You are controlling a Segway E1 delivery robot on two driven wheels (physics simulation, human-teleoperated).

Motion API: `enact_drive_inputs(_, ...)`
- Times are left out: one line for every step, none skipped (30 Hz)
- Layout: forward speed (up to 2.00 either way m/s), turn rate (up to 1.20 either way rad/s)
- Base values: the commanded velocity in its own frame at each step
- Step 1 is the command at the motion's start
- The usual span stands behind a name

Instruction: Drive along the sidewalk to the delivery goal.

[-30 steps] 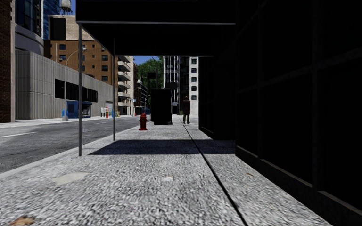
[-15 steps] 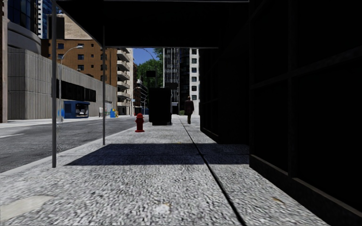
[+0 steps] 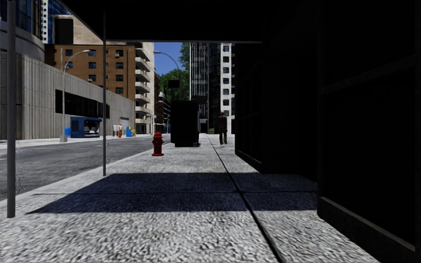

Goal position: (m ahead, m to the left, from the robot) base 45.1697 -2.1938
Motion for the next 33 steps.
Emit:
enact_drive_inputs(1.35, 0.00)
enact_drive_inputs(1.35, 0.00)
enact_drive_inputs(1.35, 0.00)
enact_drive_inputs(1.35, 0.00)
enact_drive_inputs(1.35, 0.00)
enact_drive_inputs(1.35, 0.00)
enact_drive_inputs(1.35, 0.00)
enact_drive_inputs(1.35, 0.00)
enact_drive_inputs(1.35, 0.00)
enact_drive_inputs(1.35, 0.00)
enact_drive_inputs(1.35, 0.00)
enact_drive_inputs(1.35, 0.00)
enact_drive_inputs(1.35, 0.00)
enact_drive_inputs(1.35, 0.00)
enact_drive_inputs(1.35, 0.00)
enact_drive_inputs(1.35, 0.00)
enact_drive_inputs(1.35, 0.00)
enact_drive_inputs(1.35, 0.00)
enact_drive_inputs(1.35, 0.00)
enact_drive_inputs(1.35, 0.00)
enact_drive_inputs(1.35, 0.00)
enact_drive_inputs(1.35, 0.00)
enact_drive_inputs(1.35, 0.00)
enact_drive_inputs(1.35, 0.00)
enact_drive_inputs(1.35, 0.00)
enact_drive_inputs(1.35, 0.00)
enact_drive_inputs(1.35, 0.00)
enact_drive_inputs(1.35, 0.00)
enact_drive_inputs(1.35, 0.00)
enact_drive_inputs(1.35, 0.00)
enact_drive_inputs(1.35, 0.00)
enact_drive_inputs(1.35, 0.00)
enact_drive_inputs(1.35, 0.00)
